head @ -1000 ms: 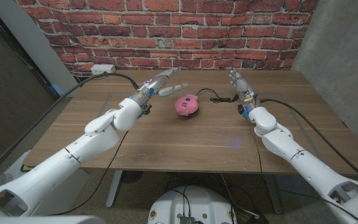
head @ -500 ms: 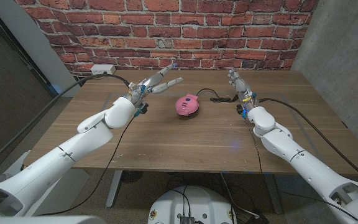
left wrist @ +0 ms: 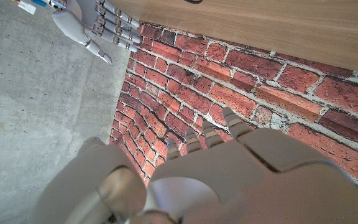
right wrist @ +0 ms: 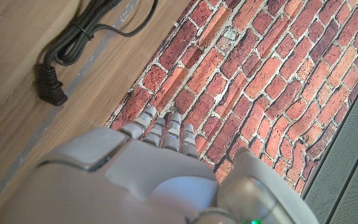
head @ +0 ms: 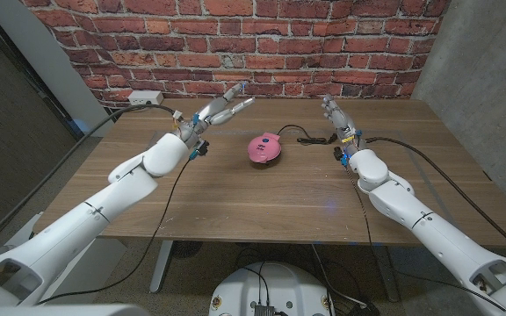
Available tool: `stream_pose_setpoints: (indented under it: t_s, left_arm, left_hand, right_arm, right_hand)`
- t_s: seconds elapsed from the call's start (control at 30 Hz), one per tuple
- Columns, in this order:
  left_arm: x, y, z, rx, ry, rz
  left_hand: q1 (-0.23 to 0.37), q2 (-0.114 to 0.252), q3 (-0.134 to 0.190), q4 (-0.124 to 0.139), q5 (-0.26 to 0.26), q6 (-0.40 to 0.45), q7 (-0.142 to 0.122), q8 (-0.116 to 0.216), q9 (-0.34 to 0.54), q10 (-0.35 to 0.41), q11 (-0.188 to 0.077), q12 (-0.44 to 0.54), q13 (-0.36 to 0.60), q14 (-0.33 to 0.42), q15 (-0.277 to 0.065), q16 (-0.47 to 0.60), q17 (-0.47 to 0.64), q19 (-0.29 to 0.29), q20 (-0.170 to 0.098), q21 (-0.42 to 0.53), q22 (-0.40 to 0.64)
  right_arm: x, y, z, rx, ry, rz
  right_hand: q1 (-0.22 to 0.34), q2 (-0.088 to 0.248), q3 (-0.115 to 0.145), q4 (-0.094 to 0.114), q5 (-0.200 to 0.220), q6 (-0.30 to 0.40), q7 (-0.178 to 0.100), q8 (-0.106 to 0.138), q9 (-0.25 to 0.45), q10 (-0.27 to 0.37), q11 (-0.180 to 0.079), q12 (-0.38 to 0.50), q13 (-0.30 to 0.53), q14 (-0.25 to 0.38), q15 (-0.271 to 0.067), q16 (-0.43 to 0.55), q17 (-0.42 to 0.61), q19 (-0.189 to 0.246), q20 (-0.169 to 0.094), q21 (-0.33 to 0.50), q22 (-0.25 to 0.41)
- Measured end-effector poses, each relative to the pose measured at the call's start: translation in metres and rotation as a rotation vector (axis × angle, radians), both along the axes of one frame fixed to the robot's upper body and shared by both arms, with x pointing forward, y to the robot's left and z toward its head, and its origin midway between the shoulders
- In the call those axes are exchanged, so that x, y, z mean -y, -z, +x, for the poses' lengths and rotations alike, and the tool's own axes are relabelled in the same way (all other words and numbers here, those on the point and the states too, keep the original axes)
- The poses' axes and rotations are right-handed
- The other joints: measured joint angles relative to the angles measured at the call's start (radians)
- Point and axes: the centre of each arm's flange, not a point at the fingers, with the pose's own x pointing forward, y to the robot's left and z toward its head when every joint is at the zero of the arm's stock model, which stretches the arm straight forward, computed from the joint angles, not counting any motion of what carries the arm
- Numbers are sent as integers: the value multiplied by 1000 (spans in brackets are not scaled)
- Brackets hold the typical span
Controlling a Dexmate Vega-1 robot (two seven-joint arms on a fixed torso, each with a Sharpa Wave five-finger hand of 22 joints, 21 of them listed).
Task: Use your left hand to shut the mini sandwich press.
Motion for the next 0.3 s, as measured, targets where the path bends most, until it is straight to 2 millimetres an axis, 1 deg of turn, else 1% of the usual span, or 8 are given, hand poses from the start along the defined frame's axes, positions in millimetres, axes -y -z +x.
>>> stream_pose_setpoints:
  t_s: [0.03, 0.07, 0.13, 0.23, 0.27, 0.3]
  left_arm:
    - [1, 0, -1, 1, 12, -1]
    - [2, -1, -3, 3, 26, -3]
    - [-4, -1, 5, -6, 29, -15]
    - [-6, -1, 10, -14, 32, -20]
    - [-4, -1, 8, -14, 59, -21]
    - [-6, 0, 11, -23, 61, -24]
  left_hand:
    - [-5, 0, 0, 0, 0, 0, 0, 0, 0, 1, -1, 0, 0, 0, 0, 0, 0, 0, 0, 0, 0]
    - [-14, 9, -3, 3, 0, 0, 0, 0, 0, 1, -1, 0, 0, 0, 0, 0, 0, 0, 0, 0, 0]
    - [-14, 9, -3, 3, 0, 0, 0, 0, 0, 1, -1, 0, 0, 0, 0, 0, 0, 0, 0, 0, 0]
    - [-14, 9, -3, 3, 0, 0, 0, 0, 0, 1, -1, 0, 0, 0, 0, 0, 0, 0, 0, 0, 0]
    - [-14, 9, -5, 5, 0, 0, 0, 0, 0, 1, -1, 0, 0, 0, 0, 0, 0, 0, 0, 0, 0]
    - [-14, 9, -5, 5, 0, 0, 0, 0, 0, 1, -1, 0, 0, 0, 0, 0, 0, 0, 0, 0, 0]
  right_arm:
    - [-1, 0, -2, 3, -4, -1]
    - [-3, 0, -5, 6, -10, -2]
    - [-2, 3, -7, -1, 28, -4]
    - [-3, 5, -10, -2, 41, -6]
    - [-6, 8, -16, 0, 43, -6]
    - [-6, 8, -16, 0, 43, -6]
  right_hand:
    - [0, 0, -1, 1, 0, 3, 3, 0, 0, 0, 0, 0, 0, 0, 0, 0, 0, 2, -2, 0, 0]
    - [0, 0, -1, 1, 0, 5, 1, 0, 0, 0, 0, 0, 0, 0, 0, 0, 0, 2, -2, 0, 0]
    - [0, 0, -1, 1, 0, 5, 1, 0, 0, 2, -2, 0, 0, 0, 0, 0, 0, 2, -2, 0, 0]
    - [0, 0, -1, 1, 0, 5, 1, 0, 0, 5, -5, 0, 0, 0, 0, 0, 0, 2, -2, 0, 0]
    - [0, 0, -1, 1, 0, 5, 1, 0, 0, 5, -5, 0, 0, 0, 0, 0, 0, 2, -2, 0, 0]
    - [0, 0, -1, 1, 0, 5, 2, 0, 0, 5, -5, 0, 0, 0, 0, 0, 0, 1, -2, 0, 0]
